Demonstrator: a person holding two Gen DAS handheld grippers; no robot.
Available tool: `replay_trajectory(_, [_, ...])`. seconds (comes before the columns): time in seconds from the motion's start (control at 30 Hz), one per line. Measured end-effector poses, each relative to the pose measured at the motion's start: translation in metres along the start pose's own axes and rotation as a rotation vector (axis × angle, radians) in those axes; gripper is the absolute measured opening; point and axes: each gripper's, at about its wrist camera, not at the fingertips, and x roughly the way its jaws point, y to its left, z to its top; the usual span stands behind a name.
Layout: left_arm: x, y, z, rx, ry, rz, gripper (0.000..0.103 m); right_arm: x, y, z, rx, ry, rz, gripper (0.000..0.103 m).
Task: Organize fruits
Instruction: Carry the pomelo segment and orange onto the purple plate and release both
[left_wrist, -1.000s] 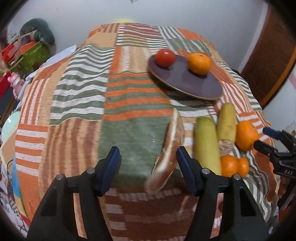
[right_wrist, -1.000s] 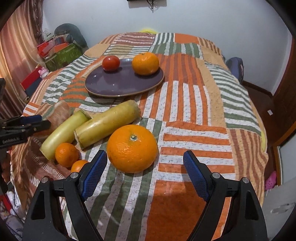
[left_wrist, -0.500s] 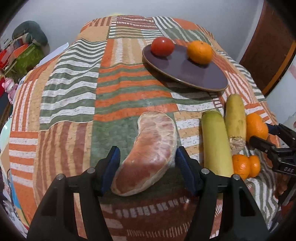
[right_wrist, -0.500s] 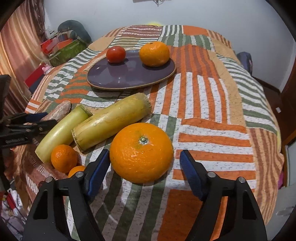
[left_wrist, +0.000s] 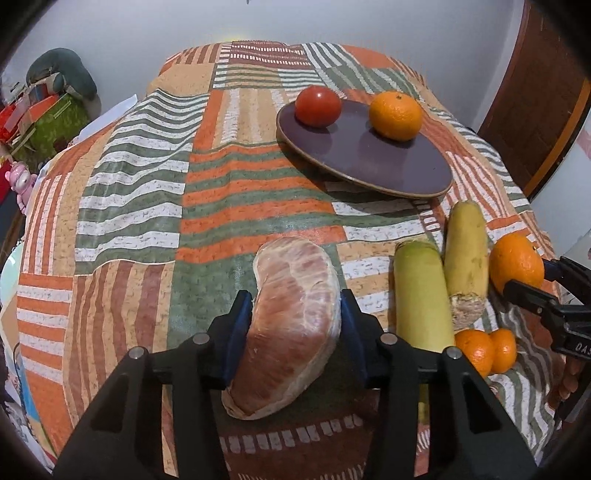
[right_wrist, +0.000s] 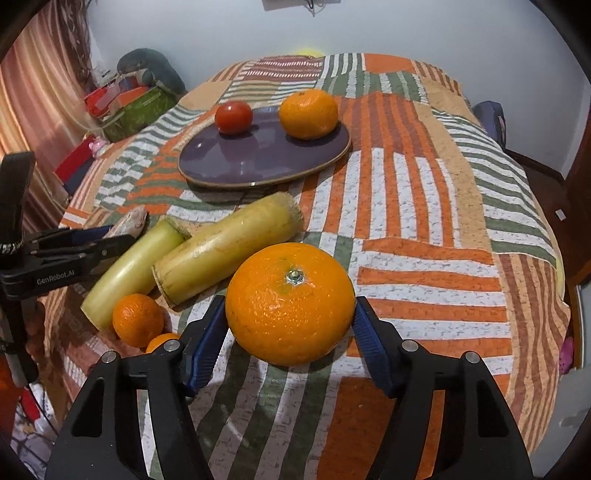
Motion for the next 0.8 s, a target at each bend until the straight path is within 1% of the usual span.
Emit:
replay_trajectory(0.2, [-0.025,-0.001,0.005,-0.003,-0.052,-0.008,0.047,-0.019,-0.004,0.014,0.012,-0.06,-0.01,0.064])
replay_trajectory(0.43, [-0.051,-0.005,0.021,0.003,-0.127,-0.009,0.047,-0.036,-0.003,0.036,0.002,-0.138,-0.022,0.064])
replay_trajectory(0.8, [-0.062,-0.012,0.054,0.003,-0.195,-0.046,0.044,-0.043,-0.003,0.069,-0.011,-0.212,-0.027,0.064])
